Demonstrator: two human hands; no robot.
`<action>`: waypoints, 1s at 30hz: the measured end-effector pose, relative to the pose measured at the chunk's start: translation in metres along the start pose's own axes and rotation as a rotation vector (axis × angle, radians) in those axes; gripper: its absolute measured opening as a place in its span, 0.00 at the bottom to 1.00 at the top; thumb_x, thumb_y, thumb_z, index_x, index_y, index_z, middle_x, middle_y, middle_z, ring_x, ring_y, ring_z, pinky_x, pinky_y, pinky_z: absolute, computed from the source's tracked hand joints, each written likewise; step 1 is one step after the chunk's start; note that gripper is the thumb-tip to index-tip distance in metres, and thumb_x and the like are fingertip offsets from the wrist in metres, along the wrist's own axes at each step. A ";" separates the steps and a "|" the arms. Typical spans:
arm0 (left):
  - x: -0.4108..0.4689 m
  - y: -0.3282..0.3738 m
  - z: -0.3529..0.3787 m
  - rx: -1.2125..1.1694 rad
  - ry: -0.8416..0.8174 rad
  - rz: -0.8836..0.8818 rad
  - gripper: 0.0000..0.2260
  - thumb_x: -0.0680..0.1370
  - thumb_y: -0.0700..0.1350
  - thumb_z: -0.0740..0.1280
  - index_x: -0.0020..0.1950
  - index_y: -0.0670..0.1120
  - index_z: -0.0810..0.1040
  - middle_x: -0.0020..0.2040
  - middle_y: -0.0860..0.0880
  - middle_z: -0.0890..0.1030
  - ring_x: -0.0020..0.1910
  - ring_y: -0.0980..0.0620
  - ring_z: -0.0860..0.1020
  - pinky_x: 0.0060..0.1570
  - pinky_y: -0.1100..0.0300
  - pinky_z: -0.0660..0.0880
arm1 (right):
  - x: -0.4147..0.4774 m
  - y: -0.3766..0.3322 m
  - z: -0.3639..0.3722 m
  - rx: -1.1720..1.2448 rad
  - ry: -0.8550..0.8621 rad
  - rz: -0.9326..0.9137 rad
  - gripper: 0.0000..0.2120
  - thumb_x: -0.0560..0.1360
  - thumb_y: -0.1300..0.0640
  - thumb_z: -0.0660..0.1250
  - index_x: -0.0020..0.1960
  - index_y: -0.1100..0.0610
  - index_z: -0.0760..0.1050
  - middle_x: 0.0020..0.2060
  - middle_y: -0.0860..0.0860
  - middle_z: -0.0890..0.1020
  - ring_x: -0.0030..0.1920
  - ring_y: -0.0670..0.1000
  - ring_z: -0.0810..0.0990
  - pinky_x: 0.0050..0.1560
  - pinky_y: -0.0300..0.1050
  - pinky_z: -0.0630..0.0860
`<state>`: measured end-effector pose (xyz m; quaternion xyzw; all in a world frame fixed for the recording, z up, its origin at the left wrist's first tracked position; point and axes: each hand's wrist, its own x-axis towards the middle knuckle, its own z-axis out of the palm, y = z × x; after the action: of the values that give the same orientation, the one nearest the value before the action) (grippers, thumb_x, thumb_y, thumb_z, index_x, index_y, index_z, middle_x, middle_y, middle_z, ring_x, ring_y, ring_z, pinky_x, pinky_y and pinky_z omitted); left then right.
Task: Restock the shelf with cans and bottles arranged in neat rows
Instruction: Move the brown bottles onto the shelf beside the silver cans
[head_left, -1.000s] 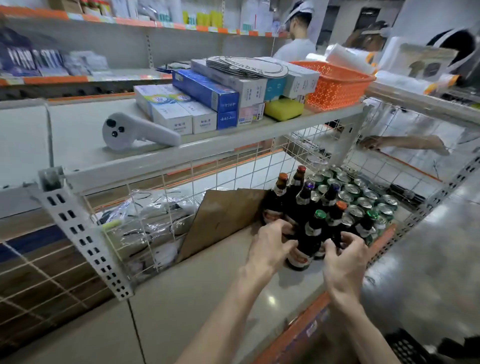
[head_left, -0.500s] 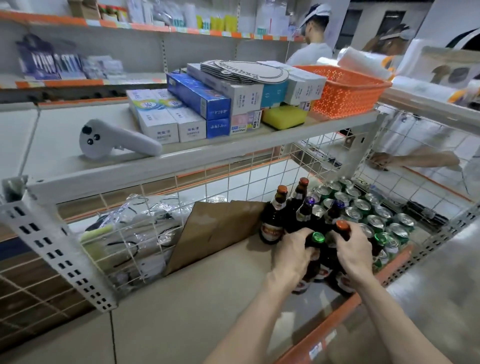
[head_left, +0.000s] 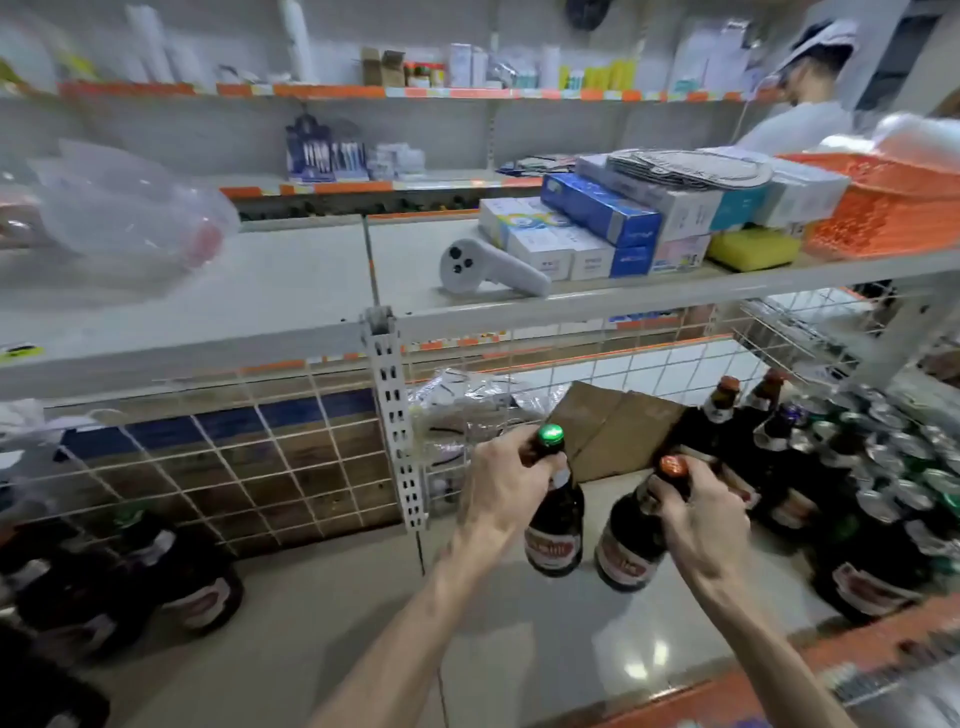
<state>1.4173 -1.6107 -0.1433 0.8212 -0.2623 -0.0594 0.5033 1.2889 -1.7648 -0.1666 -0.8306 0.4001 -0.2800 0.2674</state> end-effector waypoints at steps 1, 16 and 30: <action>-0.006 -0.009 -0.024 0.030 0.036 -0.011 0.11 0.72 0.52 0.74 0.53 0.55 0.83 0.43 0.57 0.86 0.44 0.57 0.83 0.45 0.57 0.80 | -0.010 -0.017 0.008 0.013 -0.020 -0.041 0.09 0.77 0.57 0.68 0.56 0.57 0.78 0.44 0.61 0.84 0.47 0.65 0.81 0.46 0.54 0.77; -0.159 -0.122 -0.277 0.163 0.328 -0.267 0.07 0.74 0.49 0.74 0.50 0.52 0.86 0.44 0.56 0.86 0.44 0.58 0.82 0.45 0.64 0.77 | -0.183 -0.214 0.117 0.114 -0.340 -0.405 0.02 0.76 0.62 0.69 0.48 0.61 0.78 0.41 0.59 0.83 0.44 0.62 0.80 0.39 0.46 0.67; -0.220 -0.154 -0.355 0.153 0.420 -0.308 0.04 0.73 0.44 0.74 0.48 0.50 0.86 0.34 0.61 0.84 0.38 0.66 0.81 0.40 0.71 0.74 | -0.263 -0.279 0.148 0.137 -0.470 -0.466 0.03 0.78 0.57 0.66 0.47 0.56 0.77 0.41 0.50 0.85 0.43 0.56 0.81 0.38 0.46 0.71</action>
<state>1.4142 -1.1659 -0.1394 0.8814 -0.0278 0.0564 0.4682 1.3953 -1.3685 -0.1501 -0.9217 0.1073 -0.1606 0.3363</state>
